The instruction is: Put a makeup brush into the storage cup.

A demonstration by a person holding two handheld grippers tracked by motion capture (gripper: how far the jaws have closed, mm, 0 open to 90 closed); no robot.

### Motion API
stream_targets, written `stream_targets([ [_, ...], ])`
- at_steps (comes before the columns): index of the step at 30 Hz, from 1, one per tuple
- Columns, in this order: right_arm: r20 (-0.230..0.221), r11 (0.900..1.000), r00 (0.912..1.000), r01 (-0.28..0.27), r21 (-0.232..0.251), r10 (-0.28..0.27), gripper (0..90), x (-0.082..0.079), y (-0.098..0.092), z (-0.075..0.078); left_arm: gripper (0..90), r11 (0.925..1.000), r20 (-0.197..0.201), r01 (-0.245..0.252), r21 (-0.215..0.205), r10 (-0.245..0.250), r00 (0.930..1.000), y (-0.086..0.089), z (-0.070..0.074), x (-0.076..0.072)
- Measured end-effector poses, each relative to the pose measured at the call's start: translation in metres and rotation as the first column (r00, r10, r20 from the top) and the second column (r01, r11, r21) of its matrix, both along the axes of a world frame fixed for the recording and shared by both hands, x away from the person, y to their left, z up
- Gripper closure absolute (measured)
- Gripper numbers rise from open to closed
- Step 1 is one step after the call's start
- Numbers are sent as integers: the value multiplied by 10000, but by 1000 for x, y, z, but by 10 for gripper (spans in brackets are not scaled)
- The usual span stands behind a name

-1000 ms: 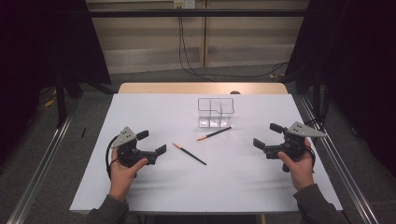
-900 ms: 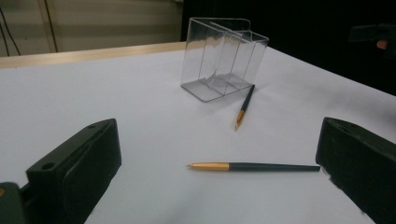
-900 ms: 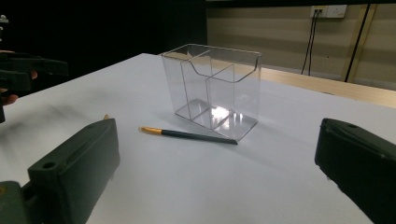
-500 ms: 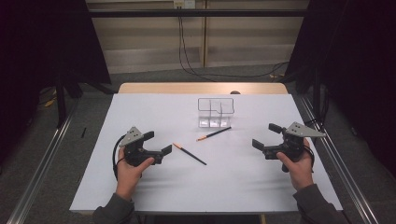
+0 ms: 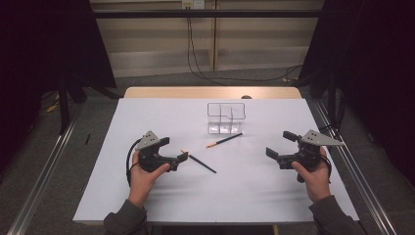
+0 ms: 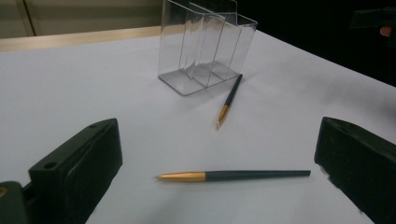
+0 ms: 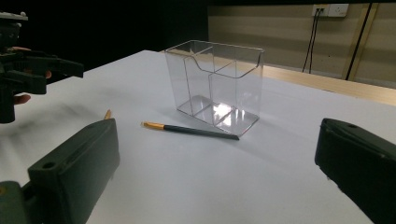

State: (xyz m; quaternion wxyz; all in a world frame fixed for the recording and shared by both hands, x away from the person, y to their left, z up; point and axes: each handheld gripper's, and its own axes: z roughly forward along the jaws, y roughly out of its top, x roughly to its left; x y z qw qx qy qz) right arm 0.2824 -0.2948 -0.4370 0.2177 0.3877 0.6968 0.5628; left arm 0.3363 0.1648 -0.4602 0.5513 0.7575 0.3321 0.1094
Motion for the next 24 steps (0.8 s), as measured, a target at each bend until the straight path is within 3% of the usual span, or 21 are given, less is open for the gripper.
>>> stream_targets([
  [2, 20, 10000, 10000, 27, -19, -26, 0, 0, 0, 0, 9, 10000, -63, 66, -25, -66, 10000, -2, -1, 1],
  [3, 13, 10000, 10000, 17, -47, -17, 0, 0, 0, -1, 9, 9998, -69, 11, 213, -10, 10000, -4, 0, 1],
  [8, 58, 9999, 10000, 25, -140, -25, 0, -2, 1, -1, 10, 9995, -76, 275, 138, -274, 9996, -6, 0, 4],
  [12, 64, 9999, 10000, 62, -83, -62, 0, -2, -1, 0, 10, 9982, -144, 351, 493, -344, 9993, -10, -1, 8],
  [16, 82, 9999, 9999, 92, -108, -91, 0, -2, -1, 1, 10, 9977, -155, 519, 438, -513, 9986, -11, -2, 11],
  [22, 35, 9999, 10000, -29, -150, 29, 0, -3, 2, 0, 10, 9980, 31, 349, 527, -351, 9994, -14, 0, 15],
  [24, 58, 9997, 10000, 11, -240, -10, 0, -3, 3, -1, 10, 9984, 97, 428, 373, -432, 9990, -16, 1, 17],
])
